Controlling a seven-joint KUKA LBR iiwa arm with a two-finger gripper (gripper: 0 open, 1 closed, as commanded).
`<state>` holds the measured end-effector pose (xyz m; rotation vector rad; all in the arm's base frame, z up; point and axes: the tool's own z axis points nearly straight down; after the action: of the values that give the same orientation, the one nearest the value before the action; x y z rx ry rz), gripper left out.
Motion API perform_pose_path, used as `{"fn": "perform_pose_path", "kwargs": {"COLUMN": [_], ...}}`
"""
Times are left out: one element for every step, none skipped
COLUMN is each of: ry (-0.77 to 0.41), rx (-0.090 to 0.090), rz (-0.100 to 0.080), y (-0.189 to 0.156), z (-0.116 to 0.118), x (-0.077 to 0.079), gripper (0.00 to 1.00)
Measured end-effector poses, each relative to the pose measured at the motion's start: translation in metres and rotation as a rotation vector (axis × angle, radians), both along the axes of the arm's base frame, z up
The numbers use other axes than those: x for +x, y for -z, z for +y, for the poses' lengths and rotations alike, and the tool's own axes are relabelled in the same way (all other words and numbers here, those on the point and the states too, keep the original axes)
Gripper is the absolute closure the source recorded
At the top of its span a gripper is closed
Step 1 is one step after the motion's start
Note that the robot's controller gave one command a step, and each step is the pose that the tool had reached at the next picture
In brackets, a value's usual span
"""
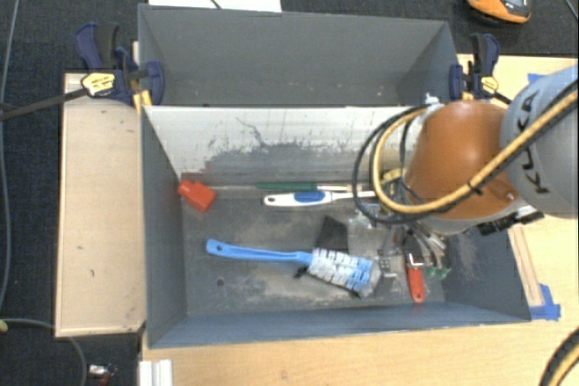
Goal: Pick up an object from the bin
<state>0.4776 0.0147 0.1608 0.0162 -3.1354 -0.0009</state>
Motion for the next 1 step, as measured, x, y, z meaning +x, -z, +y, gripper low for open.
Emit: {"fn": "perform_pose_path", "kwargs": {"ry": [0.001], "rx": [0.0], "rz": [-0.008], "y": [-0.004], "z": [0.0], "x": [0.0019], "gripper": [0.0]}}
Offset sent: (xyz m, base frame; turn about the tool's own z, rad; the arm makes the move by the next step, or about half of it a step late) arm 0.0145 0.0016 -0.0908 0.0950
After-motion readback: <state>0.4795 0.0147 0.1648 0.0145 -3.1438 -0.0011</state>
